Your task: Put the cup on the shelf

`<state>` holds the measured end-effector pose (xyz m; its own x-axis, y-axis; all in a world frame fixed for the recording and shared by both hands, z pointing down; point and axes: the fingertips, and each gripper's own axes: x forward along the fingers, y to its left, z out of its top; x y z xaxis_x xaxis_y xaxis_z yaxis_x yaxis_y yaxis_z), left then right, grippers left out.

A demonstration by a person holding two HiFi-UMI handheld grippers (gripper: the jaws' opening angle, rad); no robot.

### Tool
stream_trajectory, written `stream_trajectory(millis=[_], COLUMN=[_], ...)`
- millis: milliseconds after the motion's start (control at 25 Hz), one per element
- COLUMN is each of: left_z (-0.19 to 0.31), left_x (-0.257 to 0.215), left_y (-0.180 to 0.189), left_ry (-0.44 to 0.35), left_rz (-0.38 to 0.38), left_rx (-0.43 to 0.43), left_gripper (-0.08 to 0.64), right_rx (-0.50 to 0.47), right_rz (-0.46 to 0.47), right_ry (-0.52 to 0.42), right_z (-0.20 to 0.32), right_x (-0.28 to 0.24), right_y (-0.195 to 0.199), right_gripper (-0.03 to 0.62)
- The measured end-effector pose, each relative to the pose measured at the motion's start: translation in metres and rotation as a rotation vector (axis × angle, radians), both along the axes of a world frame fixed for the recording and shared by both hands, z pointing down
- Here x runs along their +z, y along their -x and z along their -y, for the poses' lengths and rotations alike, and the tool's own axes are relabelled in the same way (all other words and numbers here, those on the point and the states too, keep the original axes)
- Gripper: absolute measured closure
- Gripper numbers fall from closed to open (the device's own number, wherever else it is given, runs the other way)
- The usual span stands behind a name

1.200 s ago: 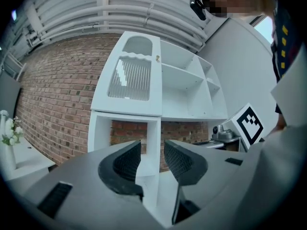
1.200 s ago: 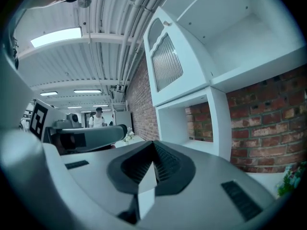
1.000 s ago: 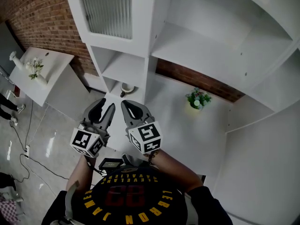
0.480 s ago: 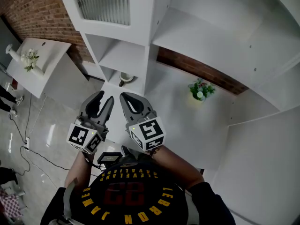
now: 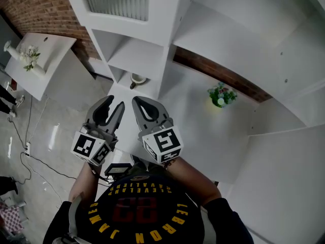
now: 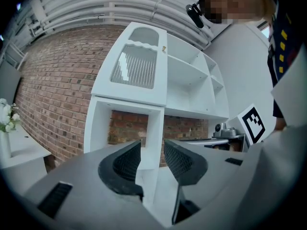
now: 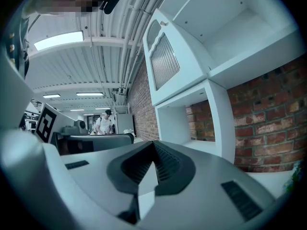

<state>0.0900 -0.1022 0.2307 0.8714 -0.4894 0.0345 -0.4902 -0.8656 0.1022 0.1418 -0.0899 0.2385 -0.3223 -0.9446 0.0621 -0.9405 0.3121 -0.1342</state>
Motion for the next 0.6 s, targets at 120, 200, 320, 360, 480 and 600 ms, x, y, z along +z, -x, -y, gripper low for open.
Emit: stream_trajectory(millis=[120, 200, 320, 360, 480, 600], left_z=[0.006, 0.01, 0.014, 0.015, 0.018, 0.022], left_x=[0.003, 0.007, 0.008, 0.01, 0.015, 0.02], left_y=[0.001, 0.001, -0.001, -0.002, -0.004, -0.007], left_ry=[0.01, 0.01, 0.01, 0.013, 0.017, 0.013], left_rz=[0.008, 0.011, 0.005, 0.004, 0.01, 0.017], left_rx=[-0.005, 0.0, 0.007, 0.007, 0.01, 0.012], left_gripper=[0.403, 0.403, 0.403, 0.403, 0.403, 0.403], right_rx=[0.004, 0.009, 0.016, 0.018, 0.021, 0.023], right_rz=[0.001, -0.001, -0.004, -0.004, -0.003, -0.004], right_ry=[0.005, 0.005, 0.01, 0.014, 0.02, 0.019], right_z=[0.005, 0.008, 0.01, 0.011, 0.012, 0.011], right_x=[0.002, 0.002, 0.004, 0.006, 0.009, 0.009], right_y=[0.0, -0.001, -0.003, -0.003, -0.006, -0.008], right_gripper=[0.586, 0.586, 0.586, 0.586, 0.586, 0.586])
